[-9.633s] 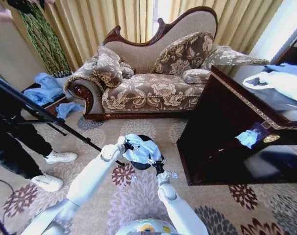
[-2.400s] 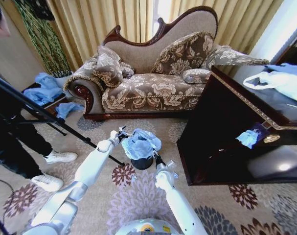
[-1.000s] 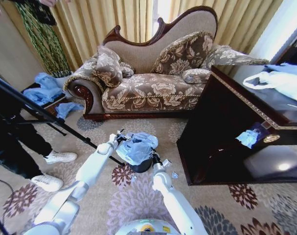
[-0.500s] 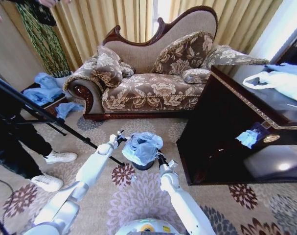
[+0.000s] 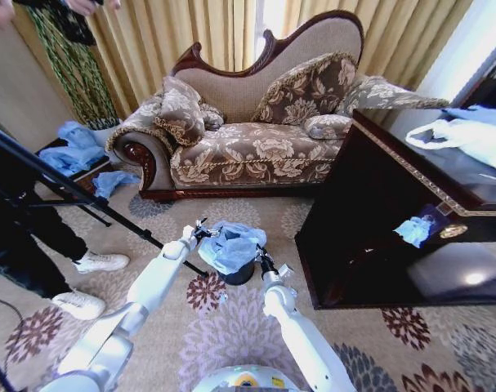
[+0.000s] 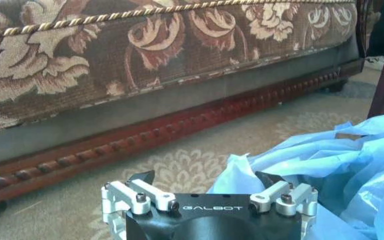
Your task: Place a garbage bag over the trash bin.
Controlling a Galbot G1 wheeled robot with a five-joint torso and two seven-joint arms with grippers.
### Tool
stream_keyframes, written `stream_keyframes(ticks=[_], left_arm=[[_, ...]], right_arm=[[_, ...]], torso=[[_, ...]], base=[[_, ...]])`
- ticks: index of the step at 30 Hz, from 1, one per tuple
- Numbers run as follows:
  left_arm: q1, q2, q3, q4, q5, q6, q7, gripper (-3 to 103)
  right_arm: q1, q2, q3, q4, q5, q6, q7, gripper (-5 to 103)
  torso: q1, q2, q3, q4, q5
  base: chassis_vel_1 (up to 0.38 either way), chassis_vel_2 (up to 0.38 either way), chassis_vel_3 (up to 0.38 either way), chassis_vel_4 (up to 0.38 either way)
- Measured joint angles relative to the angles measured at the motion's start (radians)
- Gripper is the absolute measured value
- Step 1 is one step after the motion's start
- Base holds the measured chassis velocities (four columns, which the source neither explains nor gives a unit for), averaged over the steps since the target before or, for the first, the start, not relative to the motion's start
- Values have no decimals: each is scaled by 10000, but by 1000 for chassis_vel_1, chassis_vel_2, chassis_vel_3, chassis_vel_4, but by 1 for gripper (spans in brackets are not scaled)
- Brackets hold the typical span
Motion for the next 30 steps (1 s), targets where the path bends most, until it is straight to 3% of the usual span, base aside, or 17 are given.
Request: stream_keyframes(ticks=[1,2,4,10,13,17,19,20,22,30], left_arm=[[0,0,0,0,0,0,0,100],[1,12,0,0,-32,-1,-1,100],[1,28,0,0,-49,-5,-3,100],[1,66,3,0,-57,-64,-5,100],[3,68,7,14,-58,-86,-5,100],[-7,64,21,104,-59,-156,-11,100],[-20,59,22,122,-60,-164,-17,100],[-35,55,22,137,-70,-173,-27,100],[-36,53,22,137,-75,-174,-31,100],[48,126,-91,-192,-428,65,-331,100]], right_arm=[[0,0,0,0,0,0,0,42],[10,-7,14,-5,13,-7,17,54],[31,-6,38,-50,31,-13,27,54],[121,126,255,-359,164,-11,65,84],[119,128,262,-378,175,11,74,82],[100,129,261,-389,282,78,153,65],[97,131,253,-384,315,83,176,65],[94,145,238,-381,335,92,194,57],[93,155,225,-381,336,99,198,57],[35,168,118,-393,342,174,168,32]], torso=[[0,0,0,0,0],[0,0,0,0,0],[0,0,0,0,0],[0,0,1,1,2],[0,0,1,0,2],[0,0,1,1,0],[0,0,1,1,-1],[0,0,1,0,-1],[0,0,1,0,0],[1,0,1,1,2]], base=[[0,0,0,0],[0,0,0,0],[0,0,0,0],[0,0,0,0],[0,0,0,0],[0,0,0,0],[0,0,0,0],[0,0,0,0],[0,0,0,0],[0,0,0,0]])
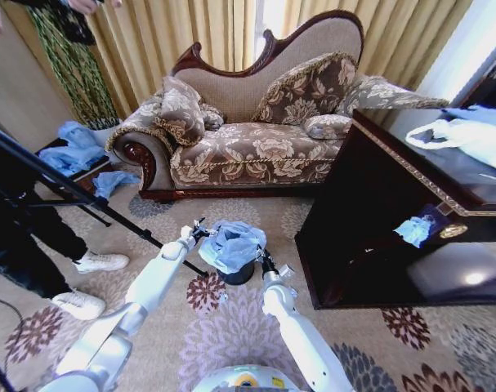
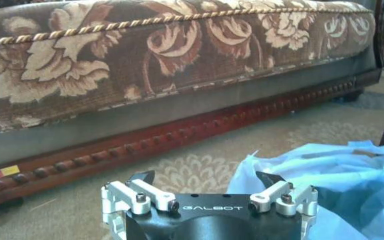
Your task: Place a garbage bag over the trash bin.
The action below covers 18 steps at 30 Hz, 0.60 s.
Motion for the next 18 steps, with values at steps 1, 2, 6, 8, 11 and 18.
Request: stream_keyframes(ticks=[1,2,6,8,11,18], left_arm=[[0,0,0,0,0,0,0,100],[0,14,0,-41,-40,51,-6,100],[-14,83,-13,-495,-296,517,-6,100],[21,155,-41,-924,-471,879,4,100],[74,209,-52,-1193,-594,1087,0,100],[546,816,-303,-3609,-1330,3146,-941,100]], right_arm=[[0,0,0,0,0,0,0,32],[0,0,-1,-5,0,1,-9,27],[16,19,-6,-19,11,3,-37,15],[17,21,-6,12,24,3,-35,8],[5,21,-4,68,38,3,-19,4],[-281,-293,192,774,207,-41,303,0]], torso=[[0,0,0,0,0],[0,0,0,0,0],[0,0,0,0,-1],[1,0,0,-2,1],[0,0,0,-1,0],[0,-2,-1,1,3]], base=[[0,0,0,0],[0,0,0,0],[0,0,0,0],[0,0,0,0],[0,0,0,0],[0,0,0,0]])
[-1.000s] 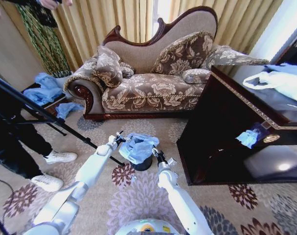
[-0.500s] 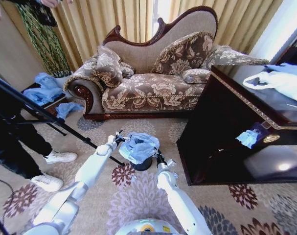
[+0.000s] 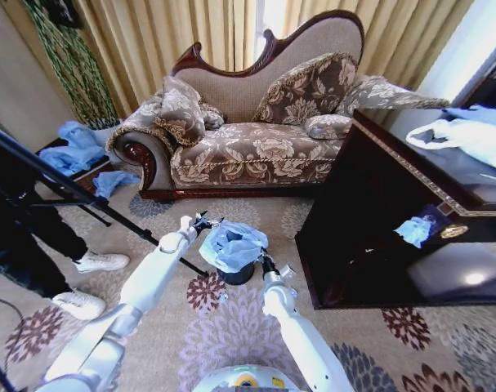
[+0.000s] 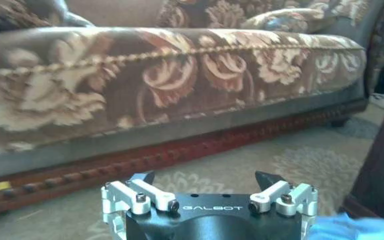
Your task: Place a garbage bag over the trash bin.
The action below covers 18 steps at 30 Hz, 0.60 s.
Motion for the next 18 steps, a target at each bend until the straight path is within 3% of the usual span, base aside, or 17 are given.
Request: stream_keyframes(ticks=[1,6,13,18], left_arm=[[0,0,0,0,0,0,0,100],[836,348,-622,-1626,-104,1510,-1396,100],[1539,445,-1086,-2167,-81,1621,-1646,100],[1744,459,-1205,-2232,-65,1336,-1632,100]], right_arm=[[0,0,0,0,0,0,0,0],[-12,-100,-110,-347,-23,-75,-244,0],[-61,-45,-71,-1074,-552,0,-974,0],[-127,-41,-117,-1330,-825,62,-1267,0]], torso=[[0,0,0,0,0],[0,0,0,-1,-3],[0,0,0,-1,-4],[0,0,0,-1,-5]], base=[[0,0,0,0],[0,0,0,0],[0,0,0,0],[0,0,0,0]])
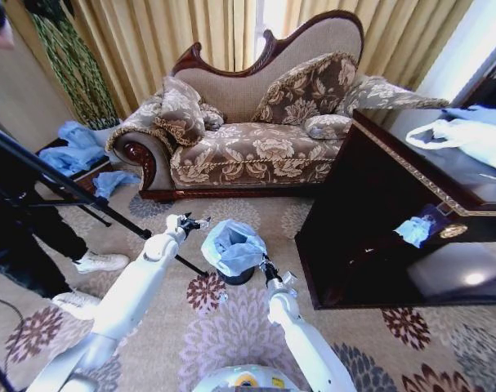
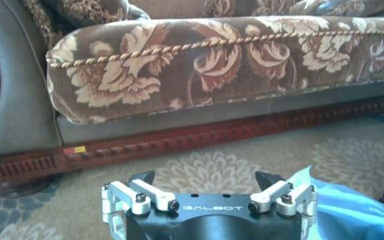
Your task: Place a garbage bag over the trash bin.
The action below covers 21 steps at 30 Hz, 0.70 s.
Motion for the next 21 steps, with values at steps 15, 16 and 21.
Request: stream_keyframes(ticks=[15,16,21], left_arm=[[-52,-221,42,40,128,-368,288,100],[-52,-221,42,40,128,-368,288,100],[-13,-219,76,-229,104,-225,314,100]], right_arm=[[-7,454,-183,-1030,-1028,546,-449,0],[-7,454,-183,-1030,-1028,546,-449,0],[11,487,-221,-1169,-1186,619,-445,0]], torso=[[0,0,0,-1,1],[0,0,0,-1,1],[0,0,1,-1,2]], base=[[0,0,0,0],[0,0,0,0],[0,0,0,0]])
